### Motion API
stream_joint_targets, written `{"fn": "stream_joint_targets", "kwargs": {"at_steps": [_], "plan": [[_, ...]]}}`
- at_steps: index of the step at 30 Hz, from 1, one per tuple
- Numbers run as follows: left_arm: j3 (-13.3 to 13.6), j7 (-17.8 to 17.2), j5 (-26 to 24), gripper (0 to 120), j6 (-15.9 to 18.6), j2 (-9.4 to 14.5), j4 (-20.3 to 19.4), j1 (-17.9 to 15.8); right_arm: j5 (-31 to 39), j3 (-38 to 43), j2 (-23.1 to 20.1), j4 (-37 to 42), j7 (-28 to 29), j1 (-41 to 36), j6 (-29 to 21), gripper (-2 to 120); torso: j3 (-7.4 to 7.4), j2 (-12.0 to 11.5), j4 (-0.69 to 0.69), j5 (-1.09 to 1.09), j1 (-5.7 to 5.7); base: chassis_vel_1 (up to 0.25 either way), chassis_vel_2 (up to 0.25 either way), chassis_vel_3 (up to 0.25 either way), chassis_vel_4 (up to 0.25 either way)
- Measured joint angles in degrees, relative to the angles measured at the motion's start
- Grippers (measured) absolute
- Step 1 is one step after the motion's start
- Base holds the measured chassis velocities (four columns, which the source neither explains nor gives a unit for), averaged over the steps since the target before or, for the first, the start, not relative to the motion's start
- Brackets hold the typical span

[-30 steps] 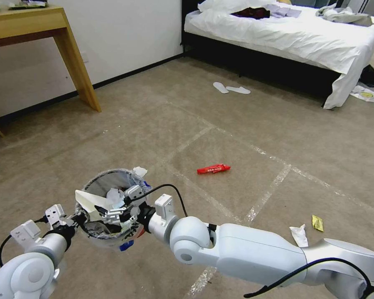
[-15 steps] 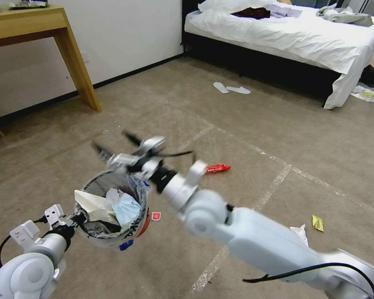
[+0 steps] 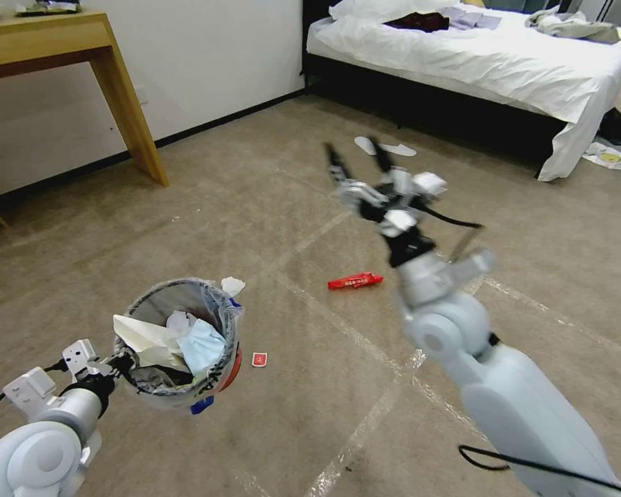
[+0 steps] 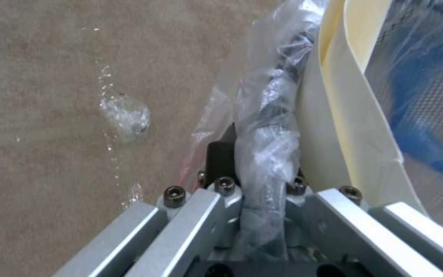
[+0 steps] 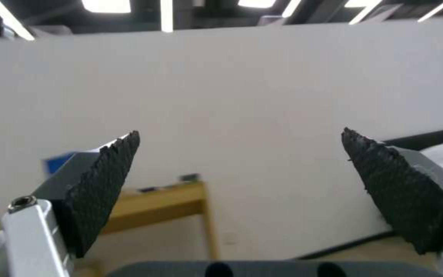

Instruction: Pick up the trash bin and place the garbage on the floor into it.

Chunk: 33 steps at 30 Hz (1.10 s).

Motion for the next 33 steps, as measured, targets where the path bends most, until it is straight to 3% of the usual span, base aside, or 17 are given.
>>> {"fn": "stream_joint_targets", "kwargs": {"at_steps": [5,12,24,33], "plan": [[-0.4,0.0,0.0,1,0.0,0.2,0.5,-0.1,-5.0,7.3,1.2,-1.2,-1.0,-7.2,3.4,100,0.00,0.0,0.03,-0.02,0.00,0.000,0.000,0.000,0.000],[-0.5,-0.1,0.1,1,-0.1,-0.1,0.5,0.1,-9.7,10.3,3.9,-4.1,-2.1,-12.5,5.7,100,0.01,0.0,0.02,-0.02,0.00,0.000,0.000,0.000,0.000],[-0.7,-0.1,0.1,1,-0.1,-0.3,-0.3,0.7,-10.5,8.5,4.9,-4.6,-2.1,-12.2,6.0,100,0.00,0.0,0.02,-0.02,-0.01,-0.006,0.013,0.013,-0.006],[-0.6,-0.1,0.1,1,-0.2,-0.4,-0.3,0.7,-10.7,8.4,4.8,-4.7,-2.1,-12.6,6.0,100,0.02,0.0,0.02,-0.02,0.02,-0.125,0.123,0.123,-0.120]]}}
